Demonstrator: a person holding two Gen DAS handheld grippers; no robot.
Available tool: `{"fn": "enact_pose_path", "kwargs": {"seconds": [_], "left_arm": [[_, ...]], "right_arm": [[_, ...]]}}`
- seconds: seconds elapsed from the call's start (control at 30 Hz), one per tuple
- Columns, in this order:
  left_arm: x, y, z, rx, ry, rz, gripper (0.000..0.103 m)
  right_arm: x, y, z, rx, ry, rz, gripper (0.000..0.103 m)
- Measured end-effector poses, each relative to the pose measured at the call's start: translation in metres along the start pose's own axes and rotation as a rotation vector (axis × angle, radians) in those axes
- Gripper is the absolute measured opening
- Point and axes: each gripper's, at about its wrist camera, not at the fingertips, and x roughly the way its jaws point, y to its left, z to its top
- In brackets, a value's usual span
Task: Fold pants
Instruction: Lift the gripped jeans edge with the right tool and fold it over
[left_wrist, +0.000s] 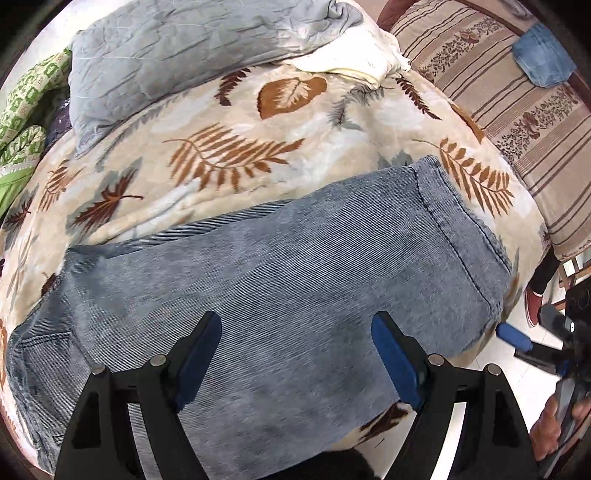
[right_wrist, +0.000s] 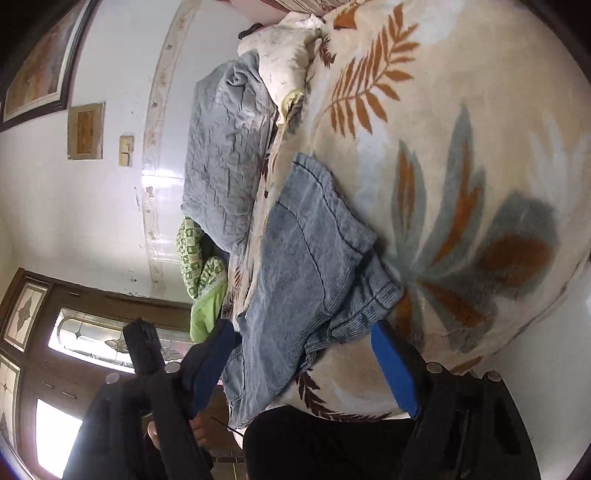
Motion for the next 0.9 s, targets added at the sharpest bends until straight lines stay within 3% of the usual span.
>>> {"fn": "enact_pose_path", "kwargs": {"seconds": [0.2, 0.33, 0.4, 0.67, 0.9], "left_arm": [[0.033, -0.015, -0.003, 0.019, 0.059, 0.027, 0.085], [0.028, -0.025, -0.014, 0.119, 0.051, 0.048, 0.086], [0.022, -0.025, -0.016, 0.120, 0.048, 0.054, 0.086], [-0.027, -0.032, -0.013, 0.128, -0.138, 0.131, 0.086], [-0.058, -0.035, -0.007, 0.123, -0.229, 0.167, 0.086]], "right_arm": [[0.010, -0.009, 0.002, 0.036, -0.005, 0.012, 0.080], [0.015, -0.013, 0.009, 0.064, -0.013, 0.017, 0.080], [0.016, -0.011, 0.012, 0.059, -0.026, 0.020, 0.080], [0.014, -0.006, 0.011, 0.015, -0.030, -0.009, 0.080], [0.006, -0.005, 0.008, -0.001, -0.038, -0.050, 0.080]]}}
